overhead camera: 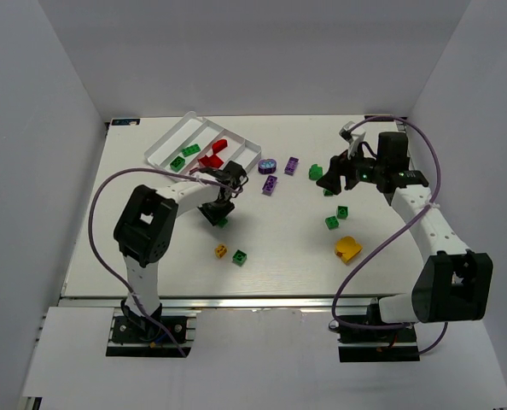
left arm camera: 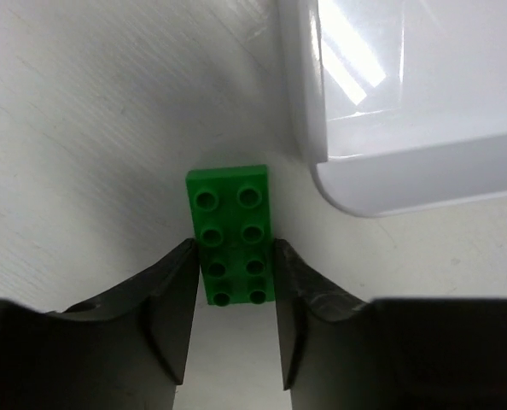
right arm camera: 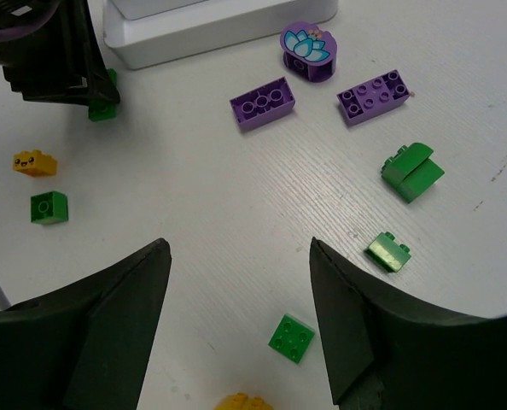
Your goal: Sort the legos into containers by color
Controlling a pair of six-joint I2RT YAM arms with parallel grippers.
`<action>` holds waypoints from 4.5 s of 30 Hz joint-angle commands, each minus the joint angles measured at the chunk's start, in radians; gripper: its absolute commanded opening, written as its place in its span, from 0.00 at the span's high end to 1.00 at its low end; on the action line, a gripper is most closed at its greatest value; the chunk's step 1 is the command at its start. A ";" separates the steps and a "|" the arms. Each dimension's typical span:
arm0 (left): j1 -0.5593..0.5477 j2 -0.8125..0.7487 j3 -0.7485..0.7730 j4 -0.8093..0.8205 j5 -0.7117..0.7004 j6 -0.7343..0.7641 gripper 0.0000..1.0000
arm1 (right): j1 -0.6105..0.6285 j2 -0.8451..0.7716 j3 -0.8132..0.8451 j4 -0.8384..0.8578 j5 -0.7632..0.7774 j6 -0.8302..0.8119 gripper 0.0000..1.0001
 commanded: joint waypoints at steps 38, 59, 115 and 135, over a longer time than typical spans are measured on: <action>0.260 -0.562 -0.097 0.268 0.127 0.730 1.00 | 0.020 -0.087 -0.079 -0.044 -0.148 -0.113 0.84; 0.412 -0.056 0.334 0.400 0.271 1.034 1.00 | 0.028 -0.050 -0.071 -0.030 -0.151 -0.130 0.85; 0.490 -0.552 -0.175 0.423 0.314 0.663 0.02 | 0.037 0.076 0.018 -0.349 0.234 -0.320 0.23; 0.490 -1.042 -0.607 0.306 0.486 0.540 0.08 | 0.061 -0.136 -0.180 -0.573 0.351 -0.432 0.11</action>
